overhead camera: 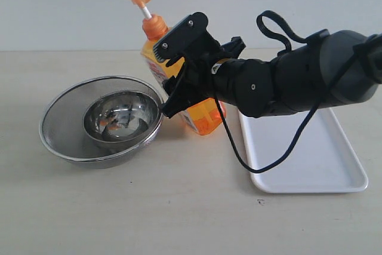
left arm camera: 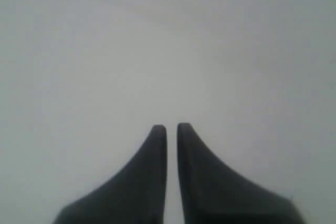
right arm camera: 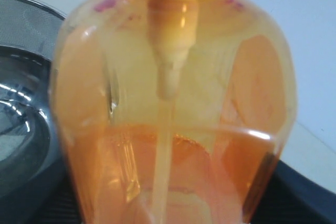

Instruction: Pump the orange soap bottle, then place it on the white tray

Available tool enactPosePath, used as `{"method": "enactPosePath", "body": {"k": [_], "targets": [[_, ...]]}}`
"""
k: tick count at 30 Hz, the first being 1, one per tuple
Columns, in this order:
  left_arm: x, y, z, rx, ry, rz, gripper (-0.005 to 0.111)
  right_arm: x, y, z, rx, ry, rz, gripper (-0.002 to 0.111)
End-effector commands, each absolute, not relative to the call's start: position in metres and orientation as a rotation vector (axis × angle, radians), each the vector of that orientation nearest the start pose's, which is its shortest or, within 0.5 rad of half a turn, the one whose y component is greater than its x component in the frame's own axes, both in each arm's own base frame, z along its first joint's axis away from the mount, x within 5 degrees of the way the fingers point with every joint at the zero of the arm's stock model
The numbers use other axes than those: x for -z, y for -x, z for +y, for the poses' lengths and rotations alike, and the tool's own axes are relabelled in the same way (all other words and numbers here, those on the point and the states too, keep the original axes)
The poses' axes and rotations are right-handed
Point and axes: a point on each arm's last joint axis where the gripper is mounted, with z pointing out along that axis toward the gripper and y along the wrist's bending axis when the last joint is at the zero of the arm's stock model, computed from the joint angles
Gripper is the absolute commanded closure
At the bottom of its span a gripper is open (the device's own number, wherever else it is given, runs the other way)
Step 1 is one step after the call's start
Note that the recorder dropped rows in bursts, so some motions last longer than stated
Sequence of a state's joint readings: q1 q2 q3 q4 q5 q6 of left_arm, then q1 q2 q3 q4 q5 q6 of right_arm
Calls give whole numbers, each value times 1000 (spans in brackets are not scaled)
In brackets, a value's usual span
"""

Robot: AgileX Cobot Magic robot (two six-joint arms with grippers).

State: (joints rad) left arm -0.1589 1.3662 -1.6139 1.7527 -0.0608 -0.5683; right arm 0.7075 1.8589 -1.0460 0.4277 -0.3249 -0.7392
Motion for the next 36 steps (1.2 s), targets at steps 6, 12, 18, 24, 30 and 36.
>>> {"method": "enactPosePath", "body": {"k": [6, 12, 18, 24, 30, 36], "targets": [[-519, -282, 10, -755, 37, 1564, 102, -207, -316, 253, -98, 890, 1712, 108], [-492, -287, -6, -405, 50, 1830, 102, -207, -316, 253, -98, 890, 1712, 108], [-479, -304, -48, -110, -419, 1815, 102, -207, -316, 253, -100, 892, 1715, 108], [-456, -322, -80, 77, -790, 1749, 102, -206, -315, 253, -101, 896, 1720, 108], [-431, -338, -97, 206, -999, 1710, 102, -206, -315, 253, -104, 903, 1728, 108], [-404, -352, -109, 300, -1135, 1715, 102, -204, -314, 253, -109, 915, 1742, 108]]}}
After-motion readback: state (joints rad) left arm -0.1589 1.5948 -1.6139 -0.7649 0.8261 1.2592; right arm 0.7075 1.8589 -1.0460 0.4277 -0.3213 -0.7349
